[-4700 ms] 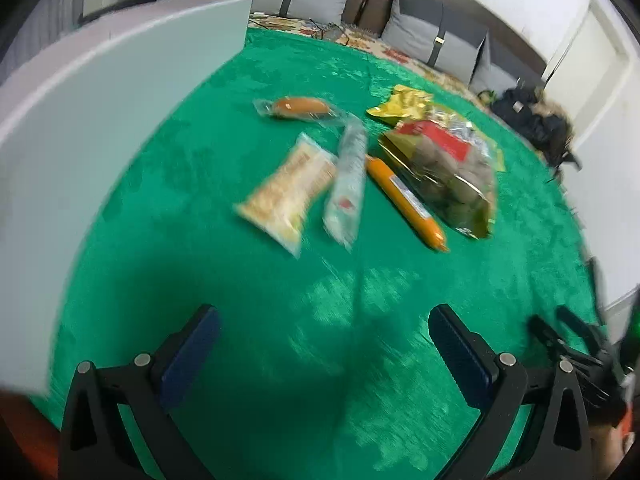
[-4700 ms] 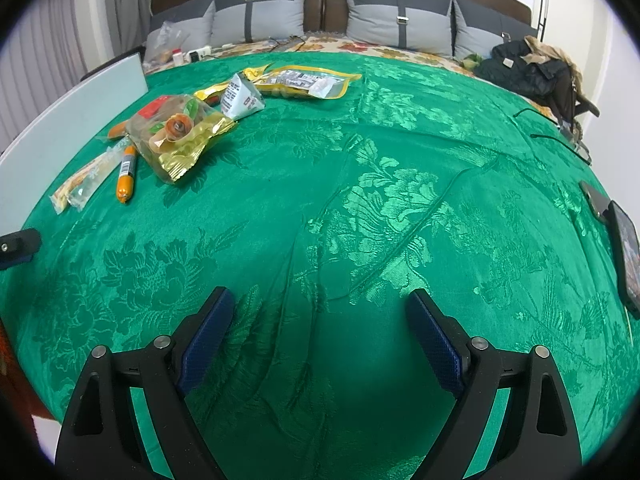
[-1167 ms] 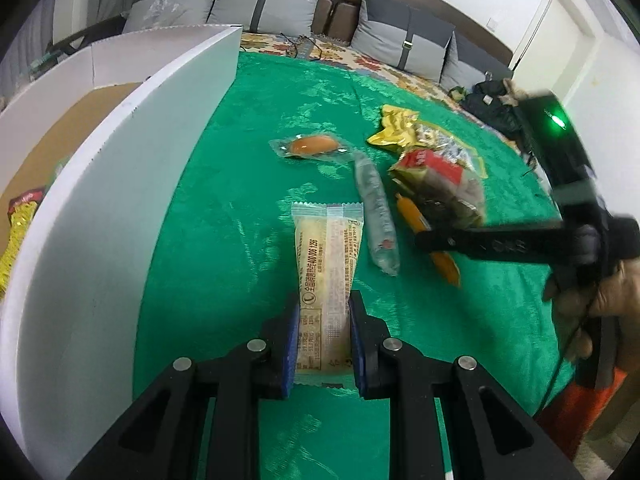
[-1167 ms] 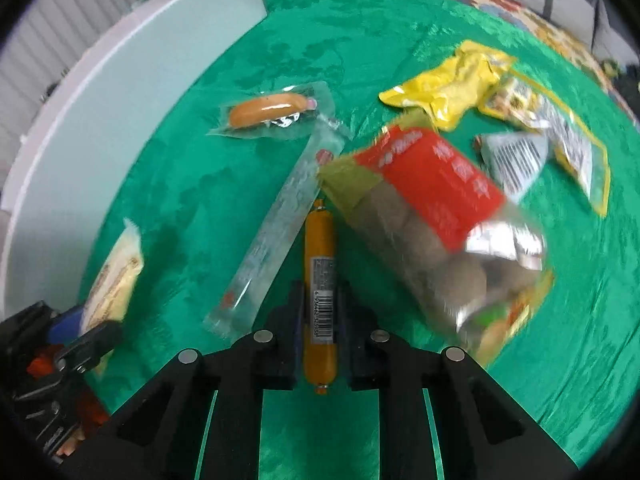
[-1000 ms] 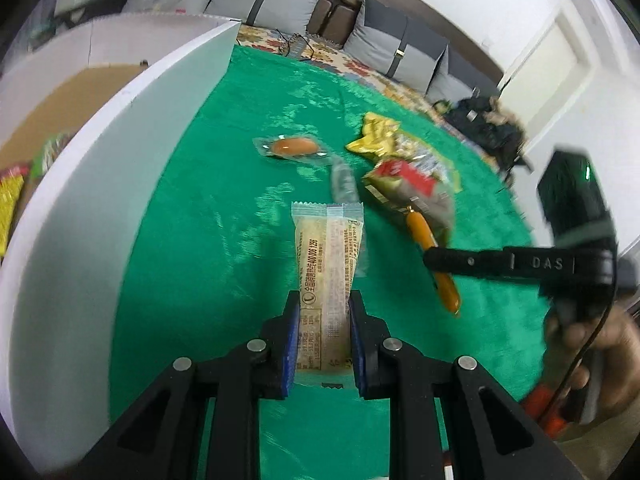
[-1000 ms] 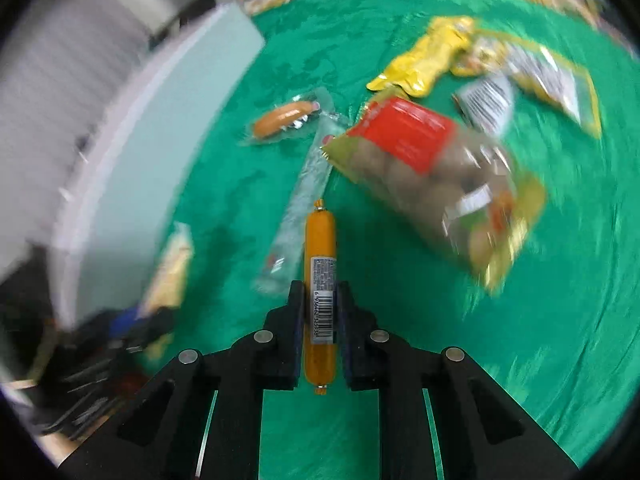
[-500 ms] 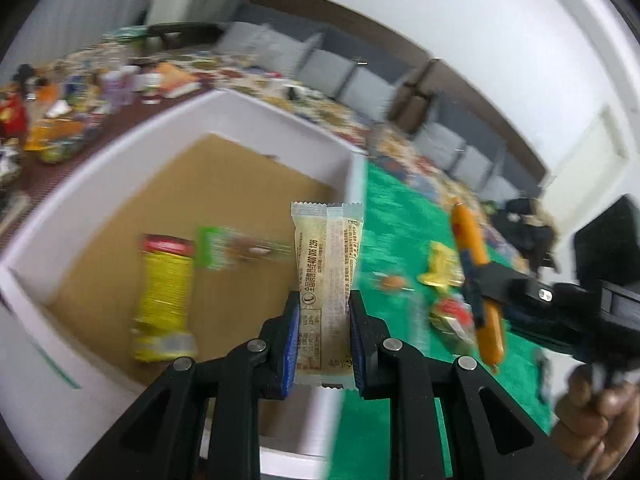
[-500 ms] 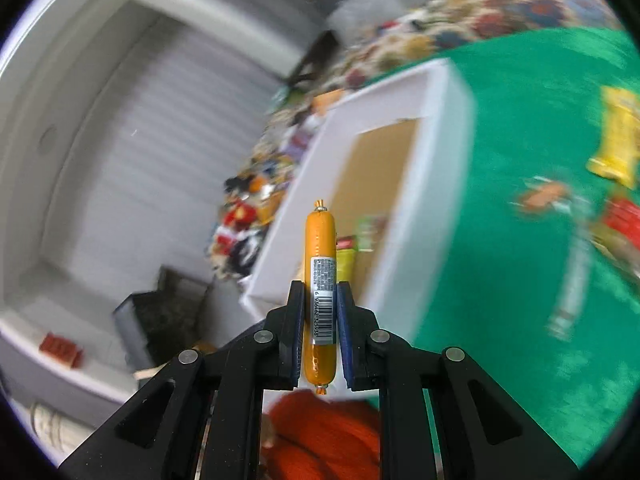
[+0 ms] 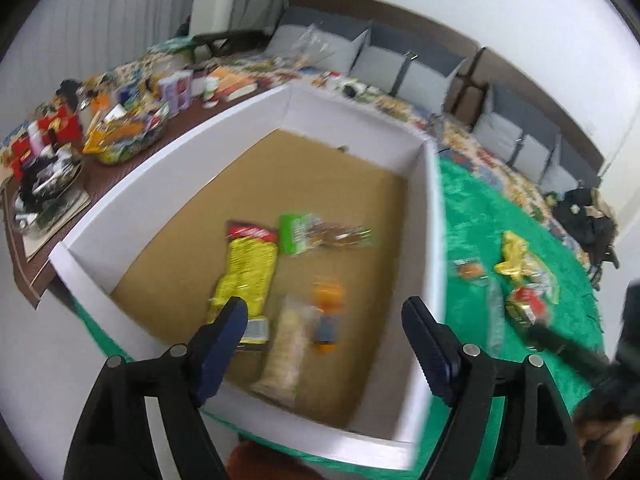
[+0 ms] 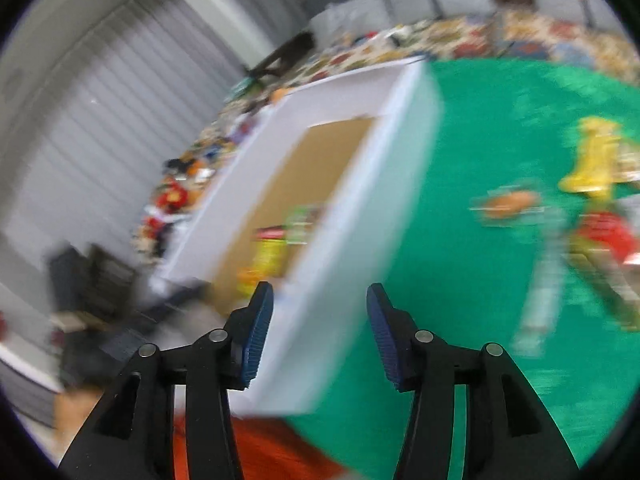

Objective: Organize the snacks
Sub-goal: 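Carry pastry and sausage into the white box and open both grippers, then grasp the clear tube snack with the left gripper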

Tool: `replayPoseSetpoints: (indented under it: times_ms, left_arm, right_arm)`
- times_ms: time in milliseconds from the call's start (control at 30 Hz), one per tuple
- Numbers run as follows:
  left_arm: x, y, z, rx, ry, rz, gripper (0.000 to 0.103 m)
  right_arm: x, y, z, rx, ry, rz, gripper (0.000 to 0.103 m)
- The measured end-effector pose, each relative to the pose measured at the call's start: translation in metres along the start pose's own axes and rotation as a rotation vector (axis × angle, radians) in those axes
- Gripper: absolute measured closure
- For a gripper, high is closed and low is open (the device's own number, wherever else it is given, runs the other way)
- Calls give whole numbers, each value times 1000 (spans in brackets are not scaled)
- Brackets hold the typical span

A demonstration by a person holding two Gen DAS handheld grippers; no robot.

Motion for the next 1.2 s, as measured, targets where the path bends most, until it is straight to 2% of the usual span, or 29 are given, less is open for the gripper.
replayPoseSetpoints:
  times_ms: [67,100,200,267,300,367,467,567,633,800,1100,1200]
  left_arm:
    - [-9,3,25,10,-60,23,19]
    - [-13,1,40,17,-94,28,17]
    - [-14,-14,91,45,-207,8,10]
    - [-3,-33,122,51,-281,-41,8]
    - [7,-48,136,45,-311,-89,8]
    - [24,-74,155,32,-328,-163,8]
    - [53,-120,174,62,-293,-242,9]
    - [64,-149,184,142,-246,-258,9]
    - [67,-156,187,158,-231,-260,9]
    - [72,-161,196,187,-196,-208,9]
    - [84,-169,197,214,-161,-221,9]
    - [87,-166,197,202,-165,-222,9]
  right_arm:
    - [-25,-16,42,-81,-109,28,44]
    - [-44,-31,75,-133,-197,34,44]
    - [-84,-63,144,-183,-387,25,44]
    - [-117,-80,185,-162,-491,42,44]
    - [-134,-87,200,-143,-530,66,44]
    - [-167,-98,226,-85,-599,117,44]
    - [-189,-89,243,57,-612,178,42]
    - [-197,-78,246,30,-638,216,38]
    - [-188,-77,248,18,-634,202,38]
    - [-169,-86,249,-15,-606,136,38]
    - [-147,-107,246,-32,-586,40,38]
    - [-144,-108,245,-45,-599,39,35]
Point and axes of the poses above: each gripper's, at about its wrist camera, not at the fingertips, and x roughly the way its jaws point, z to its right, y to its top, the point moved 3 cm from there along x, roughly the way its jaws point, and after that the axes turned 14 degrees about z, right-handed, at the moved point
